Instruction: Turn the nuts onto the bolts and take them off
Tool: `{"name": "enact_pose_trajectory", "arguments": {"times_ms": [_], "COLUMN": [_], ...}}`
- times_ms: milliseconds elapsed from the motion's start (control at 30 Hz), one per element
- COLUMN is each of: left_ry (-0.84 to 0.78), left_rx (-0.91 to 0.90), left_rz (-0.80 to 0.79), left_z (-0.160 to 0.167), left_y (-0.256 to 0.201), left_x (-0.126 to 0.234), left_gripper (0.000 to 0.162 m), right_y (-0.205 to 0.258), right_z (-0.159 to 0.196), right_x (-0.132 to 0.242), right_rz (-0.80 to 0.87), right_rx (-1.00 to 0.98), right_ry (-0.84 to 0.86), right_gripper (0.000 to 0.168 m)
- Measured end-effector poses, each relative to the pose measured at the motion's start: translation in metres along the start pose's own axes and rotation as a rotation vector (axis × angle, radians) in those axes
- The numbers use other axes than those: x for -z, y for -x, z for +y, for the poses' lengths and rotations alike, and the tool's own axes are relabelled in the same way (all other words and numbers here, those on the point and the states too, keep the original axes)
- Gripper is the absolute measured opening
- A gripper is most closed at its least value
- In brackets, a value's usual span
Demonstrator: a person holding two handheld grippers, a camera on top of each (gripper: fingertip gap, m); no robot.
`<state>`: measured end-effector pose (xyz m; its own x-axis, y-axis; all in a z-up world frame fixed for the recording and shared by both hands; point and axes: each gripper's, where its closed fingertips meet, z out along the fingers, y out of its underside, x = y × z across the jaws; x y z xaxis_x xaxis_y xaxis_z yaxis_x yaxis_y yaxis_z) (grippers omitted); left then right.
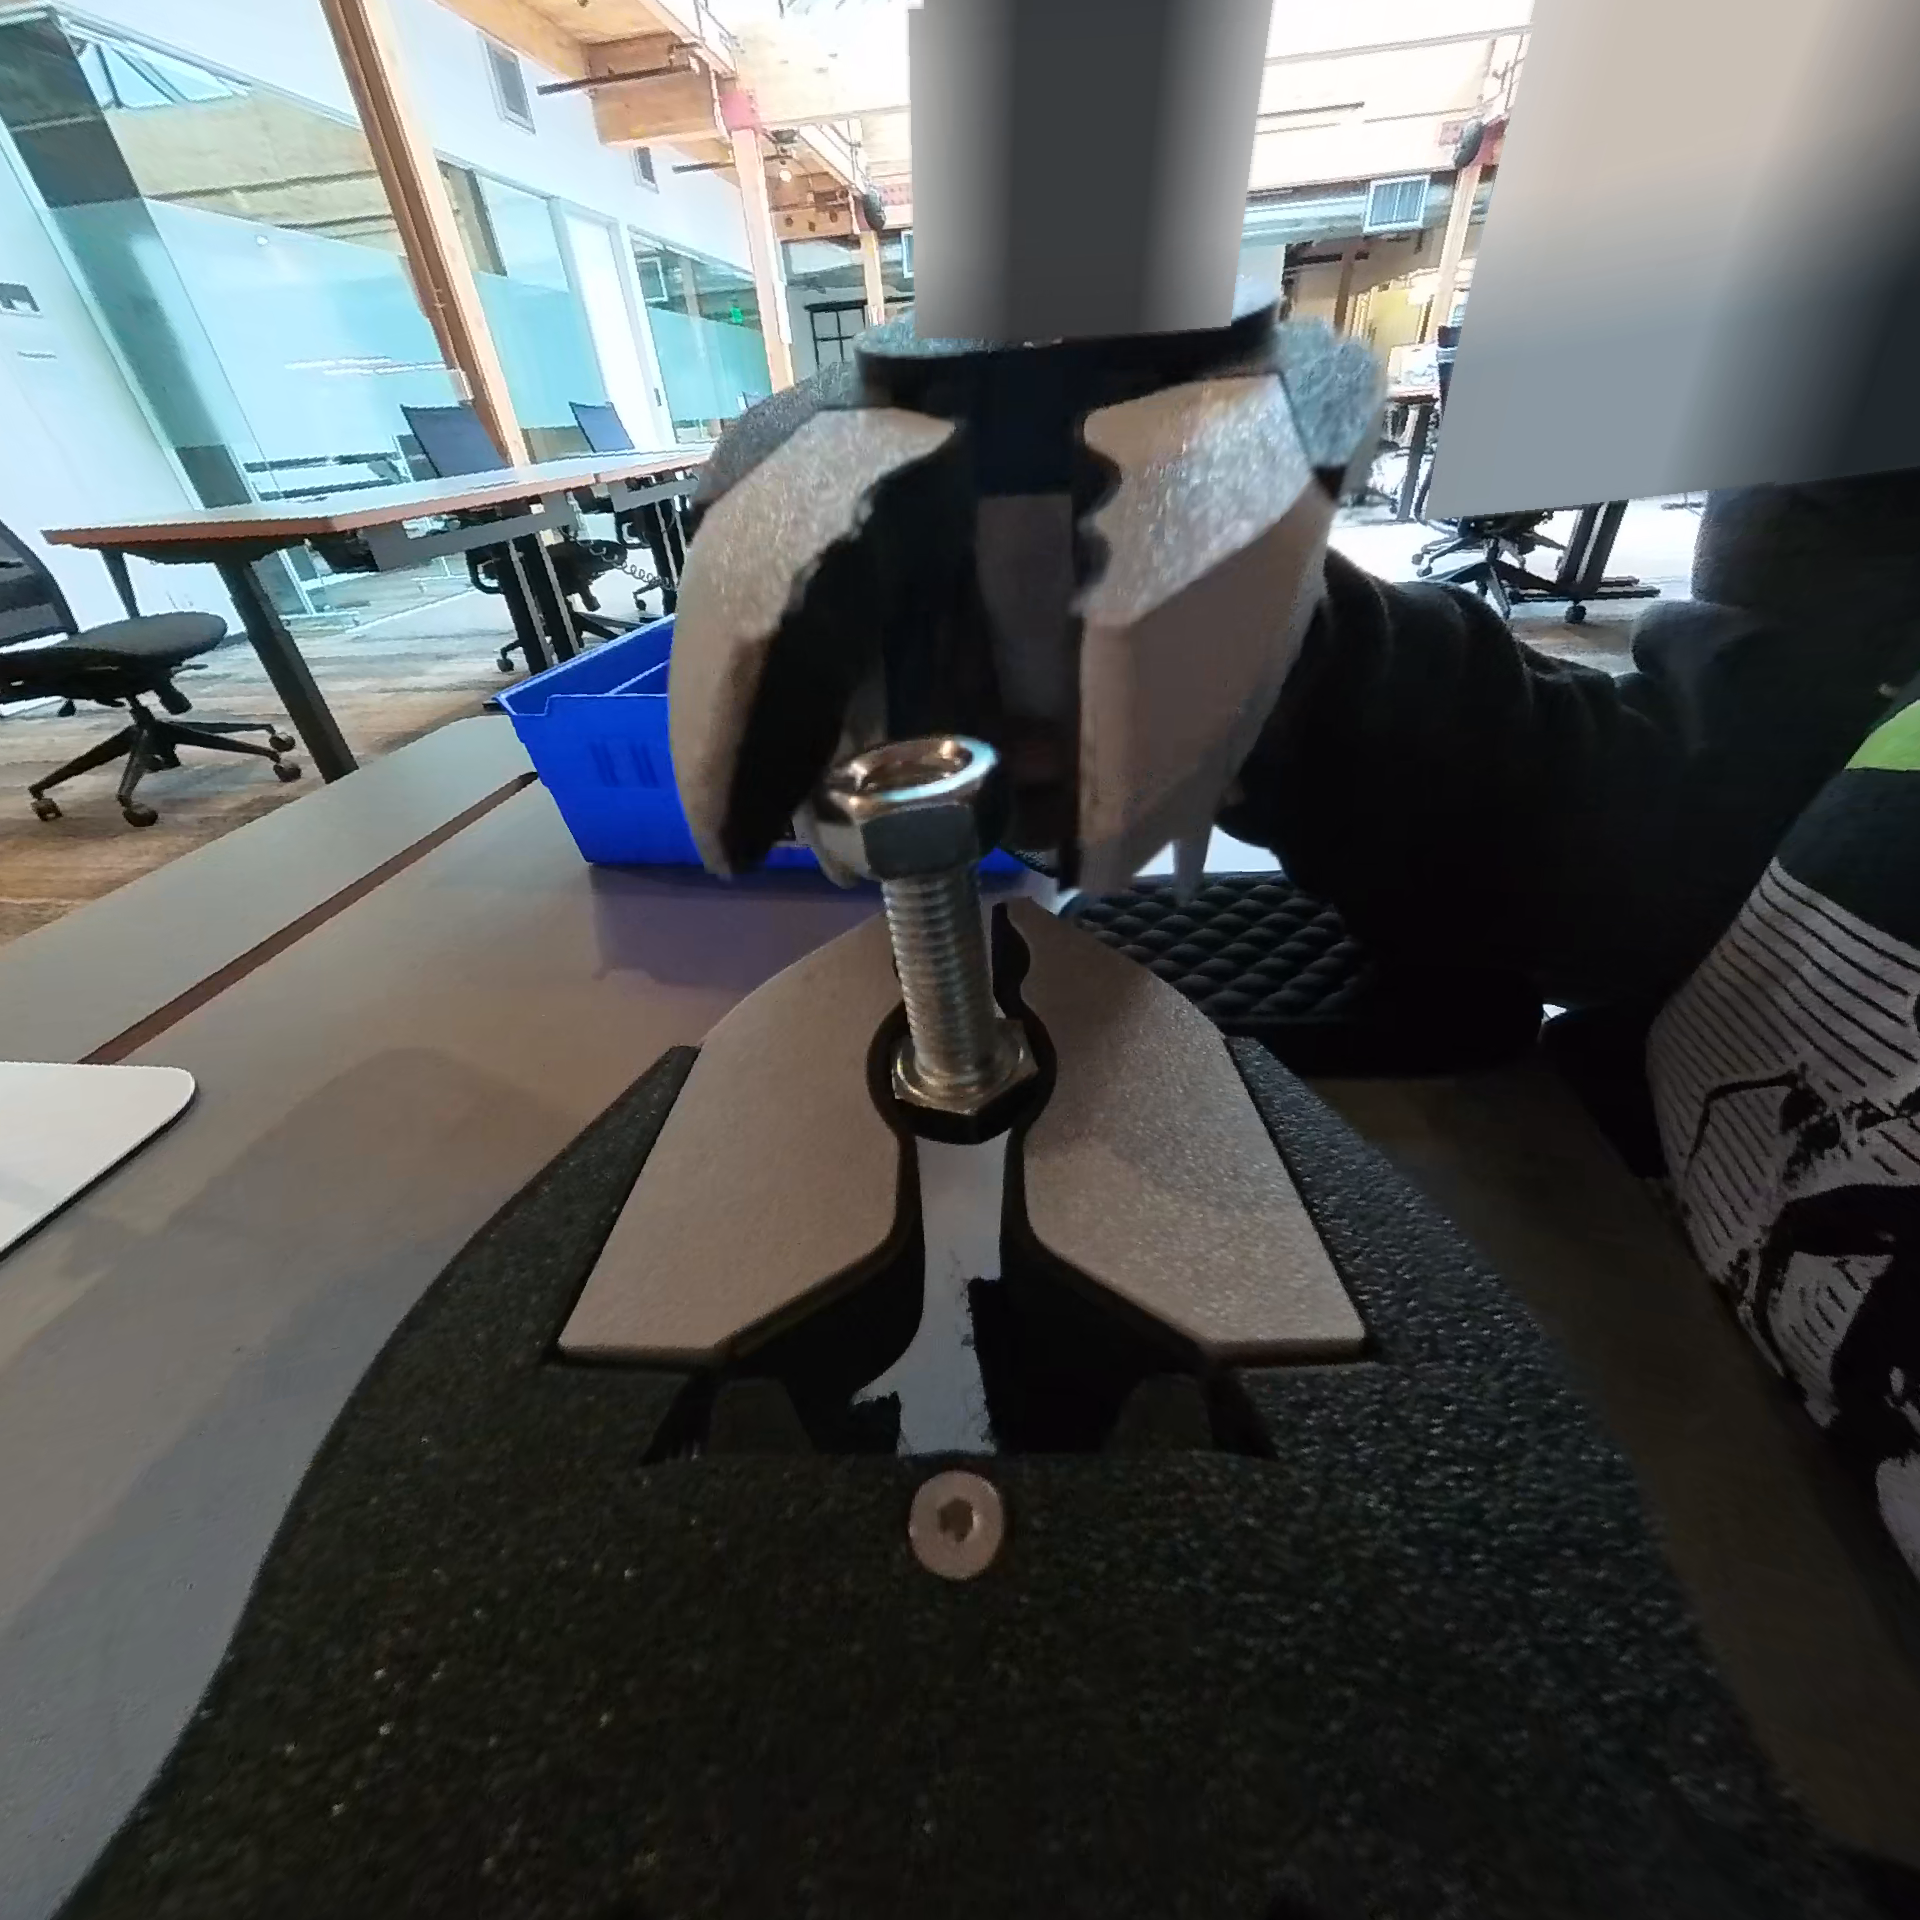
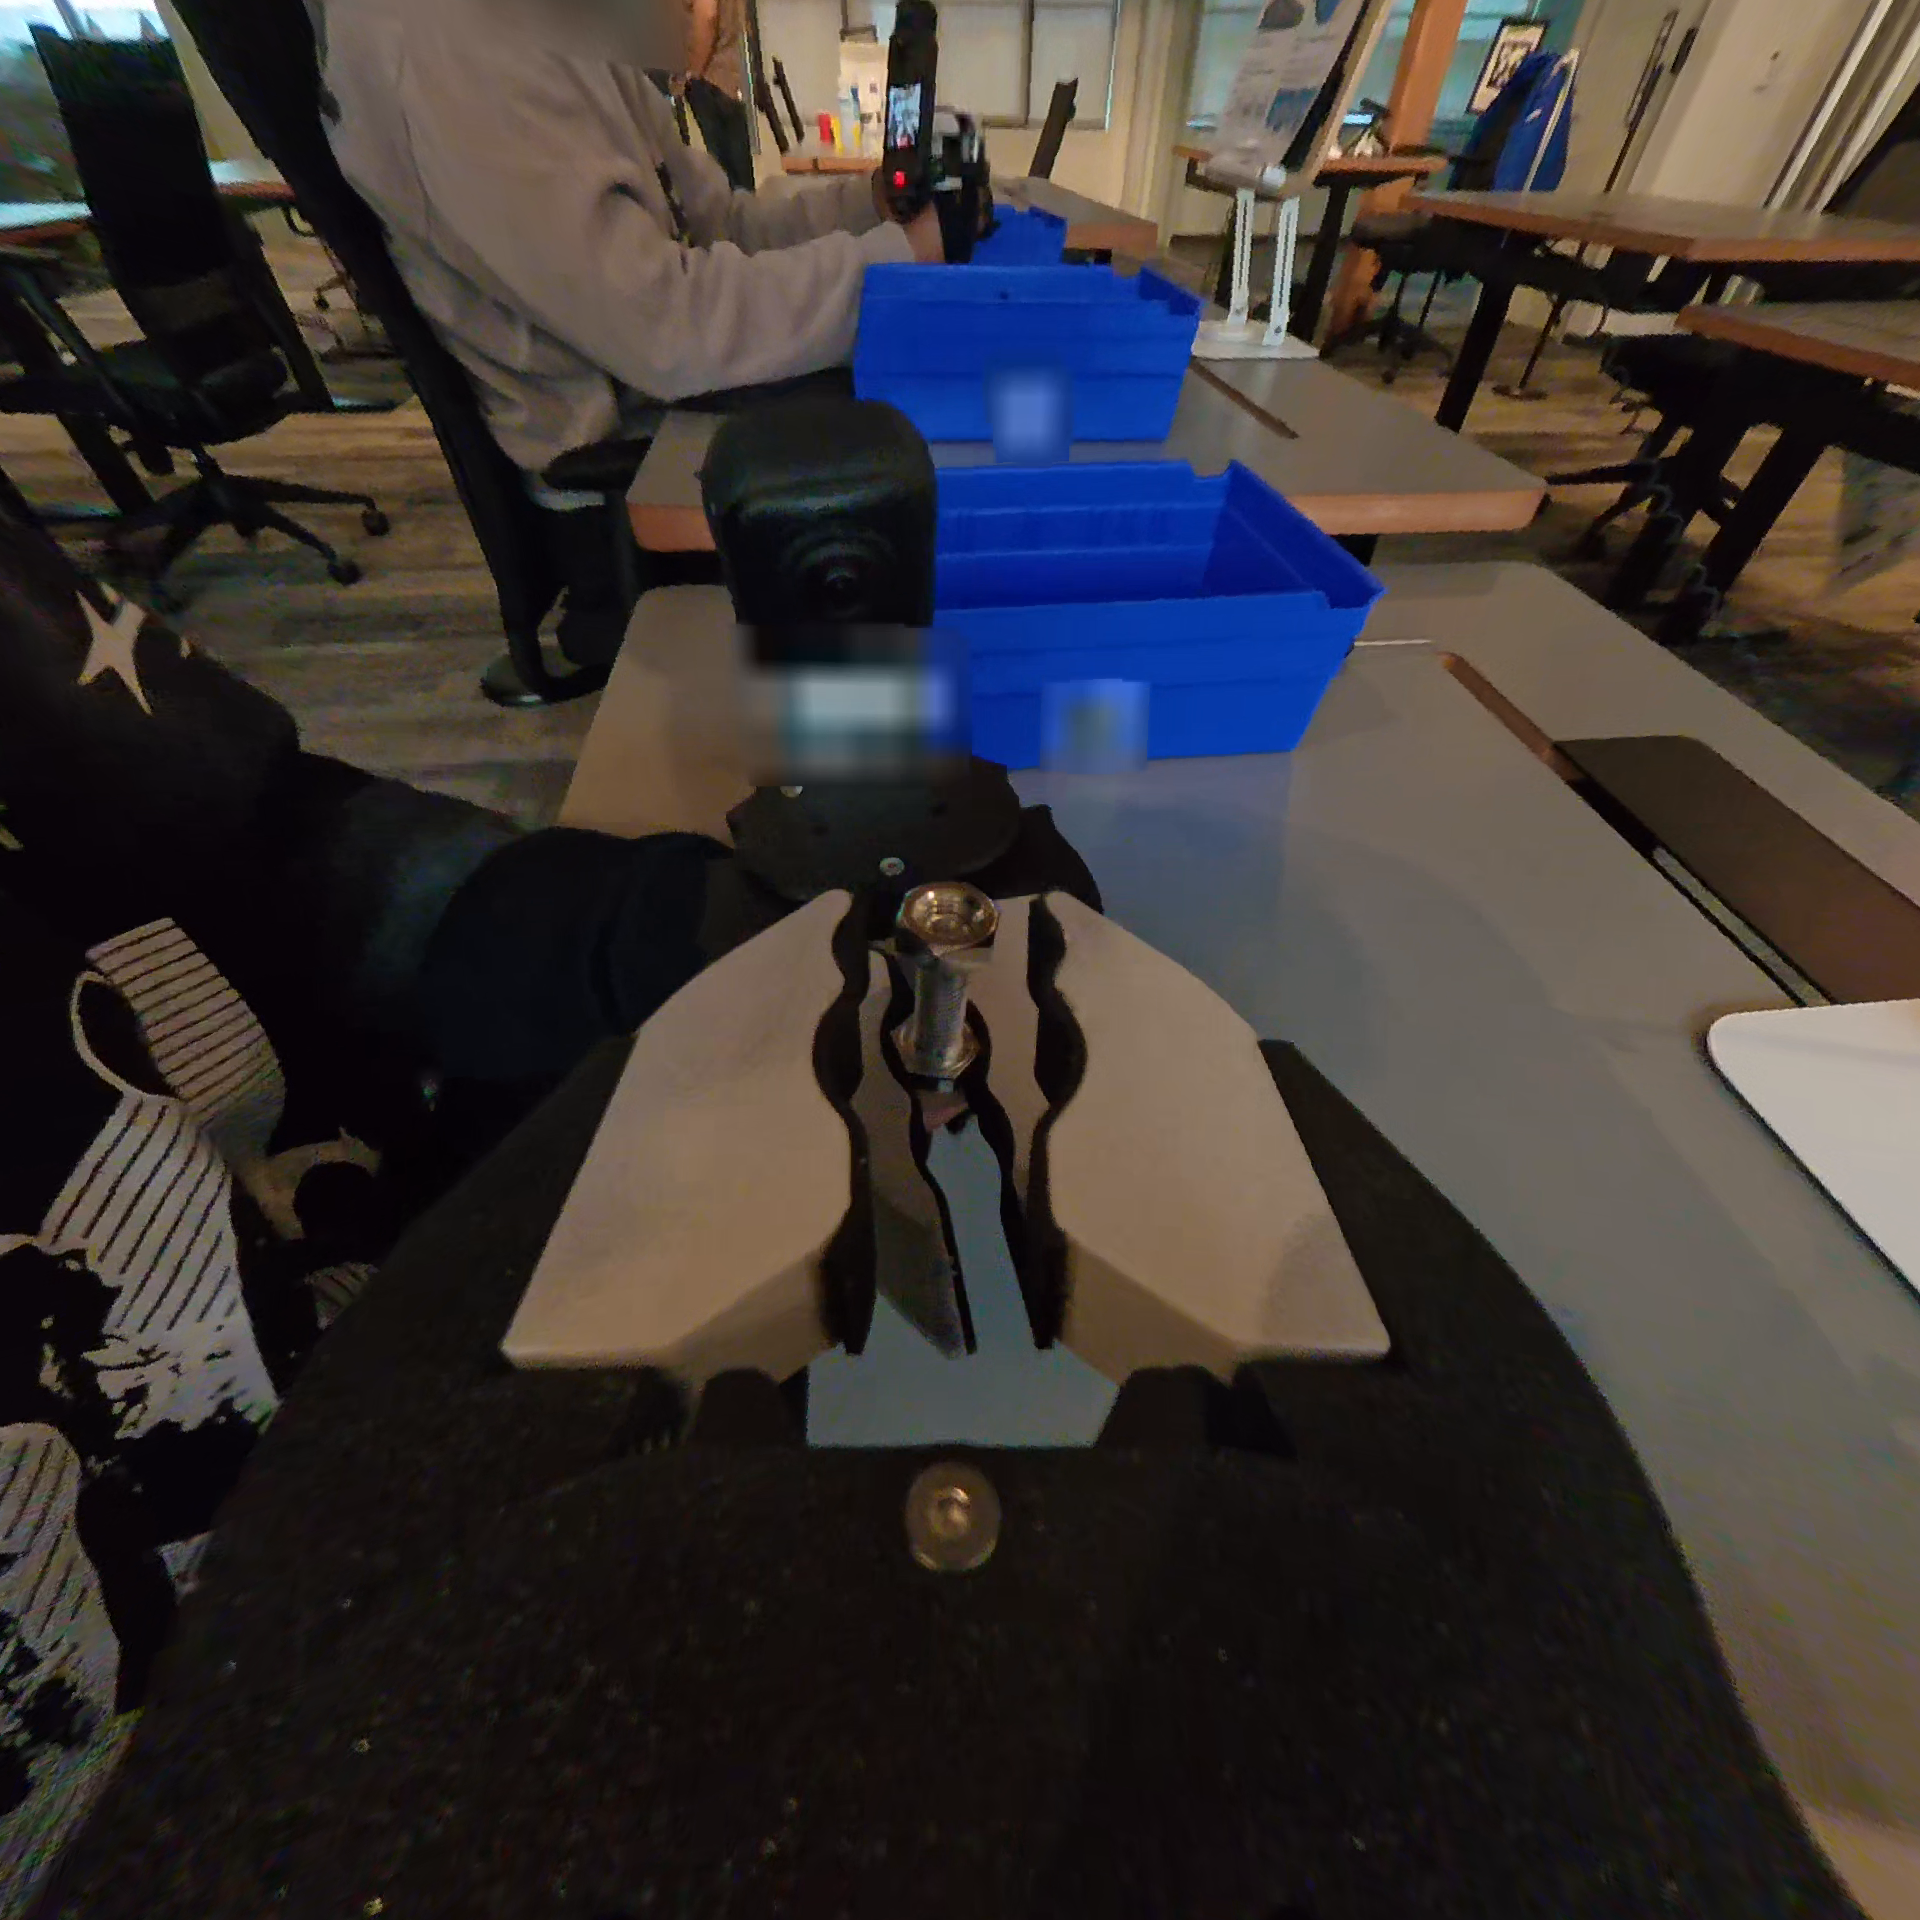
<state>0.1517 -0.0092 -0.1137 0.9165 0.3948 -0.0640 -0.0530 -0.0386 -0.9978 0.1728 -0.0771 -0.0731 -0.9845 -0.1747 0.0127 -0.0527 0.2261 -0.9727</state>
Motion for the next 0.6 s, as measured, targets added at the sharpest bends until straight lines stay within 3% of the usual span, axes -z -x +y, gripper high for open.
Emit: {"name": "enact_pose_trajectory", "arguments": {"times_ms": [100,300,600], "left_ry": [-0.003,-0.020,-0.059], "left_rx": [0.000,0.021,0.106], "left_rz": [0.002,0.115,0.638], "left_z": [0.000,-0.002,-0.014], "left_y": [0.000,-0.016,-0.085], "left_x": [0.000,0.001,0.027], "left_gripper": [0.008,0.012,0.011], "right_y": [0.001,0.009,0.046], "right_z": [0.002,0.002,0.001], "right_x": [-0.001,0.002,0.008], "right_rz": [-0.002,-0.080,-0.385], "right_rx": [0.012,0.037,0.147], "right_ry": [0.010,0.002,0.070], "right_gripper": [0.018,0.017,0.017]}}
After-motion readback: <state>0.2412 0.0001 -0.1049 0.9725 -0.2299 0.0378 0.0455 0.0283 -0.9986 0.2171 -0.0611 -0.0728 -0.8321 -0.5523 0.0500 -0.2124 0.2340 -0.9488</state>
